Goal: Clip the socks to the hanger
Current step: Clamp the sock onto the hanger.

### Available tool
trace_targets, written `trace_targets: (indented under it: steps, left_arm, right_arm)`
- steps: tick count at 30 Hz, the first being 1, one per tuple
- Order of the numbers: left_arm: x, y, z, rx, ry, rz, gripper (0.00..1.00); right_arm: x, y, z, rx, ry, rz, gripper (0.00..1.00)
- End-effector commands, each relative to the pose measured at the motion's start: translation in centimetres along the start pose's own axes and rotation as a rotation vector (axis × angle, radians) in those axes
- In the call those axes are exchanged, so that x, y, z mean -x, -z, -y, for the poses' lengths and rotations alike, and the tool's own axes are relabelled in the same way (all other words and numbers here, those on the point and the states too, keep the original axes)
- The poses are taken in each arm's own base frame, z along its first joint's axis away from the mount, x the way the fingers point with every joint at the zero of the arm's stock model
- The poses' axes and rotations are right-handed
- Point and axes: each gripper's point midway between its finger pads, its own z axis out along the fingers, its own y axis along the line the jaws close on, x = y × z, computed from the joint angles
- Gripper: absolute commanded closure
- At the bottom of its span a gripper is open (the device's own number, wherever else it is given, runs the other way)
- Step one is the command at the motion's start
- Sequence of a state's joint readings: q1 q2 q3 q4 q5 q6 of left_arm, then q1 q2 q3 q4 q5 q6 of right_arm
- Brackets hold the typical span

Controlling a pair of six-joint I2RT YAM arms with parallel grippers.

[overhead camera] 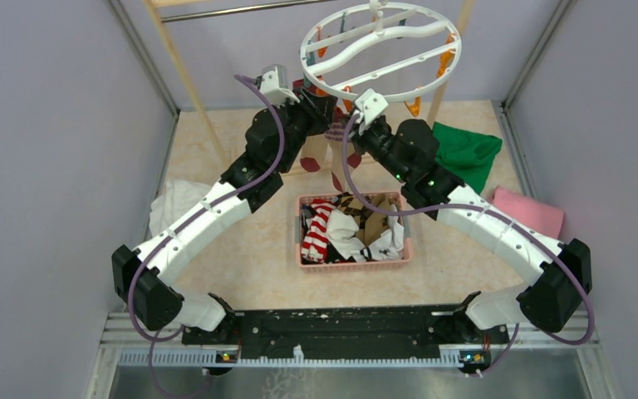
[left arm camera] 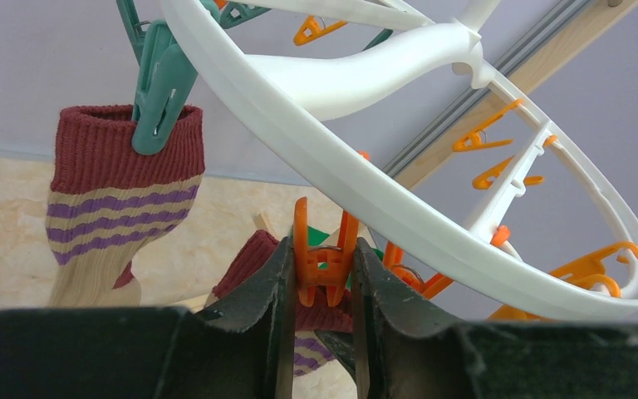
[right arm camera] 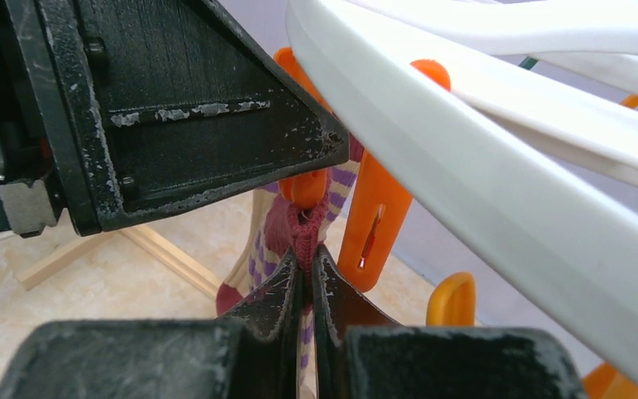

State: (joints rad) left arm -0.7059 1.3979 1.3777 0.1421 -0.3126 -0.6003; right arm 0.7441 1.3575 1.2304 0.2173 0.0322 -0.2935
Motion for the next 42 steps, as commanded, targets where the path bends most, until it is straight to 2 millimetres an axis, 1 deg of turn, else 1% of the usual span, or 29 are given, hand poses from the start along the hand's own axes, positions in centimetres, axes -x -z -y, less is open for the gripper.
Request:
trace_targets:
  steps: [1, 4, 8, 13, 18, 25, 29, 33, 38, 42]
  left_arm:
    - [2.3, 0.8, 1.0, -0.021, 0.036, 0.057, 0.89]
    - [2.3, 0.8, 1.0, -0.012, 0.043, 0.053, 0.90]
    - [2.2, 0.7, 0.9, -0.006, 0.052, 0.045, 0.90]
    - [2.2, 0.8, 0.9, 0.000, 0.060, 0.043, 0.90]
    - [2.1, 0.8, 0.8, 0.002, 0.062, 0.038, 0.90]
    - [2.0, 0.9, 0.7, 0.009, 0.066, 0.033, 0.89]
    - [2.2, 0.9, 0.7, 0.015, 0.073, 0.036, 0.89]
    - [2.3, 0.8, 0.8, 0.022, 0.081, 0.033, 0.89]
    - [1.9, 0.7, 0.7, 0.024, 0.097, 0.022, 0.89]
    - [2.0, 0.9, 0.8, 0.020, 0.106, 0.023, 0.89]
  right_arm:
    - [4.1, 0.2, 1.0, -0.039, 0.041, 0.121, 0.98]
    - [4.5, 0.3, 0.5, -0.033, 0.093, 0.142, 0.98]
    - [4.3, 0.5, -0.1, -0.026, 0.153, 0.152, 0.98]
    - [4.2, 0.4, 0.2, -0.044, 0.184, 0.159, 0.98]
    - [4.6, 0.2, 1.1, -0.092, 0.205, 0.163, 0.97]
    - [5.5, 0.3, 1.4, -0.103, 0.248, 0.192, 0.97]
    - [4.6, 0.4, 1.1, -0.086, 0.305, 0.178, 0.97]
    - [3.6, 0.8, 0.8, -0.078, 0.325, 0.165, 0.97]
    - [3.5, 0.7, 0.8, -0.080, 0.321, 0.174, 0.97]
    - [3.7, 0.6, 0.9, -0.087, 0.313, 0.178, 0.96]
